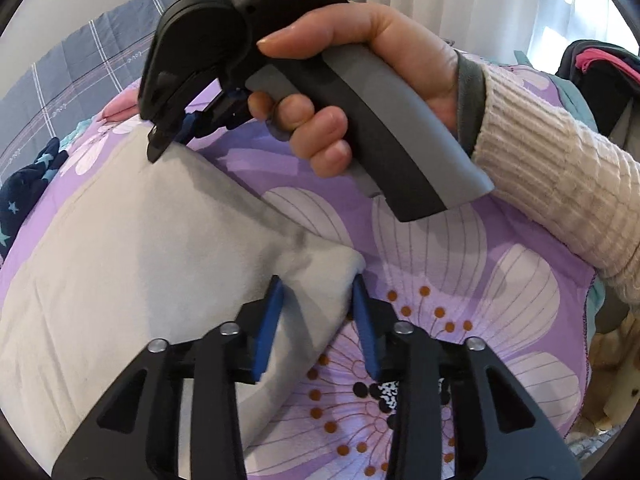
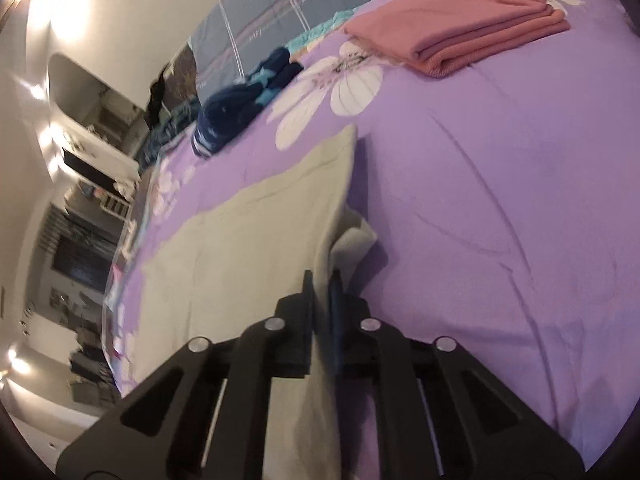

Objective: Fold small clothes

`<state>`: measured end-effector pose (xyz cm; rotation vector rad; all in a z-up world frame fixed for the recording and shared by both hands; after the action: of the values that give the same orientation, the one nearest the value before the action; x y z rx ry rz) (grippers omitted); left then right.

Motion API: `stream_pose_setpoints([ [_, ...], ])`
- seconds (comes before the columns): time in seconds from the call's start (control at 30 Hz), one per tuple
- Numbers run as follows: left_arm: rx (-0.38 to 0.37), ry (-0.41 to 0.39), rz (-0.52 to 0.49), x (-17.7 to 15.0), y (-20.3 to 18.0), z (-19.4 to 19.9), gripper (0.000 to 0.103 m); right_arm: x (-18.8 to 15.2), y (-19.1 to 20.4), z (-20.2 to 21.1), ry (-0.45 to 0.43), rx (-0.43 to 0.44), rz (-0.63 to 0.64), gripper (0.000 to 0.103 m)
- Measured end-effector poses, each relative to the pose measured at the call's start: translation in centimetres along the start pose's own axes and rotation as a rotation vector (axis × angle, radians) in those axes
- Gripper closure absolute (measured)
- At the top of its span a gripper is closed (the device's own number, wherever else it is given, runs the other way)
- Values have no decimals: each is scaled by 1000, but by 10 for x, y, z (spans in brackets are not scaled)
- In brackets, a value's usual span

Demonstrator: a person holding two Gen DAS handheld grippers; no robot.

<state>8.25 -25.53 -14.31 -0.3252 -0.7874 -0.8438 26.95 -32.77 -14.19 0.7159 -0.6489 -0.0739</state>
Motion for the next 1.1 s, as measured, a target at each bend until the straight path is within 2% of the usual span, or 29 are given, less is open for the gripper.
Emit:
stream_pose_setpoints([
  [0.2,-60,0,8,0,-4,3,92,4,1,2,-20,2,23,97],
  [0.43,-59,-1,-5,-3,-4,4,93,4,0,-2,-20,7,25,97],
  [0.47,-54,0,-19,-4,-6,5,83,3,-1,-3,-18,9,23,97],
  [0.5,-44,1,-35,-3,-8,5,60,3,-2,-4,-14,13,20,97],
  [0.53,-36,-1,-49,-3,-11,5,52,2,-4,-5,-11,17,18,97],
  [0.57,-33,0,-75,-3,-16,5,47,2,-5,-6,-6,24,14,96],
  [0.63,-17,7,-130,-4,-20,1,47,2,-7,-7,1,35,10,95],
  [0.7,-22,15,-128,0,-20,-5,47,2,-9,-7,5,49,12,94],
  [0.73,-28,17,-116,2,-18,-8,48,2,-9,-8,7,55,17,94],
  [0.77,-24,17,-109,4,-14,-11,58,2,-10,-8,8,65,22,94],
  [0.8,-13,17,-110,6,-11,-13,75,2,-11,-8,9,73,24,94],
  [0.87,-4,20,-96,8,-3,-15,94,1,-12,-9,7,96,28,94],
  [0.97,-71,2,1,12,8,-4,97,1,-12,-8,0,121,30,94],
  [1.03,-113,-27,47,16,14,8,97,1,-11,-8,3,136,32,90],
  [1.1,-138,-46,83,20,18,16,97,0,-9,-9,11,143,34,81],
])
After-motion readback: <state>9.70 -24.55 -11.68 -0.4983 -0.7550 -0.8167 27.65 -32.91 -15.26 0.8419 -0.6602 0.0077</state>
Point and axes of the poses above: each gripper's, at about its wrist camera, not at the fingertips, and z roughly against the way its jaws point, y to its left, x to its top, the point moved 7 cm from there along -z, roughly the way its jaws point, and after that the axes turned 10 degrees about -y, right-handed, at the moved point
